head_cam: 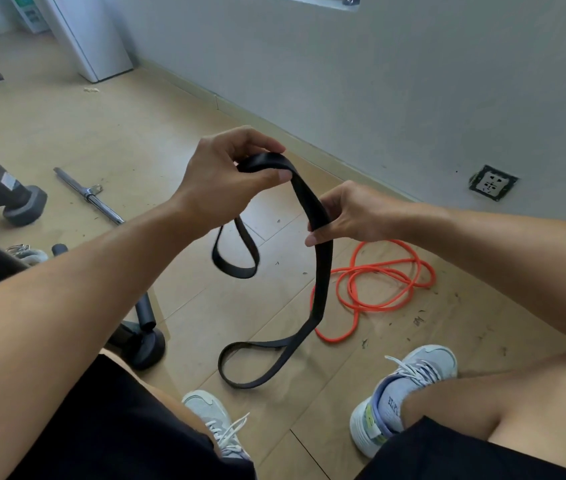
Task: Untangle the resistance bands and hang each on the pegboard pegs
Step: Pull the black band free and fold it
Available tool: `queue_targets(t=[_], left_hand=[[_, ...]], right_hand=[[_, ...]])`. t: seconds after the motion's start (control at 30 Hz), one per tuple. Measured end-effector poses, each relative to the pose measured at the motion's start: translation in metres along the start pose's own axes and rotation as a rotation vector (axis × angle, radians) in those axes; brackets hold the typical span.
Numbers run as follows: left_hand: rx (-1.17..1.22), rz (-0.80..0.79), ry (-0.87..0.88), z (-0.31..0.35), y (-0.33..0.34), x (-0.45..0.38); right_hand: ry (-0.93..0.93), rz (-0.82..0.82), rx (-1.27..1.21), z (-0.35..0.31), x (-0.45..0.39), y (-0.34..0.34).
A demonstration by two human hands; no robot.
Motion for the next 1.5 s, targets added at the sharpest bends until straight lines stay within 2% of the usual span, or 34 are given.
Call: queue_targets(t=[0.27, 0.4, 0.5, 0.7, 0.87, 0.97, 1.03, 1.17, 1.27, 1.37, 1.5], left_hand=[[0.107, 0.039, -0.024, -0.005, -0.008, -0.003], [0.107, 0.037, 0.0, -0.001, -0.007, -0.002], [0.16, 0.097, 0.011, 0.0, -0.012, -0.003], [0.155, 0.11, -0.068, -0.024, -0.041, -0.009], [0.067, -0.036, -0.283, -0.061, -0.061, 0.0], [-0.06, -0.159, -0.44, -0.077, -0.051, 0.011], [-0.106, -0.216, -0.47, -0.079, -0.039, 0.014], [-0.092, -0.266, -0.455, -0.067, -0.012, 0.014], [0.005, -0.319, -0.416, -0.052, 0.008, 0.012], [0.15, -0.244, -0.372, -0.04, 0.02, 0.009], [0.055, -0.182, -0.258, -0.034, 0.029, 0.005]], right_hand=[[-0.022, 0.004, -0.13, -0.01, 0.009, -0.008], [-0.022, -0.017, -0.087, -0.011, 0.009, -0.005], [0.026, -0.015, -0.036, 0.001, 0.003, 0.004], [0.072, 0.167, -0.289, 0.013, 0.003, -0.011], [0.048, 0.281, -0.427, 0.006, 0.012, -0.038], [0.007, 0.357, -0.433, -0.008, 0.016, -0.051], [-0.039, 0.397, -0.393, -0.021, 0.018, -0.06], [-0.116, 0.412, -0.235, -0.047, 0.019, -0.067], [-0.151, 0.422, -0.152, -0.057, 0.017, -0.066], [-0.156, 0.4, -0.11, -0.057, 0.016, -0.062], [-0.137, 0.39, -0.08, -0.056, 0.018, -0.059]])
Point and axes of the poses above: each hand's wrist, its own x-axis away from the middle knuckle, its own y-axis out of the palm, z = x × y, the point moved 7 cm from there along -x, towards the middle knuckle, and after that the axes turned 15 degrees about x, right-handed, at the moved point
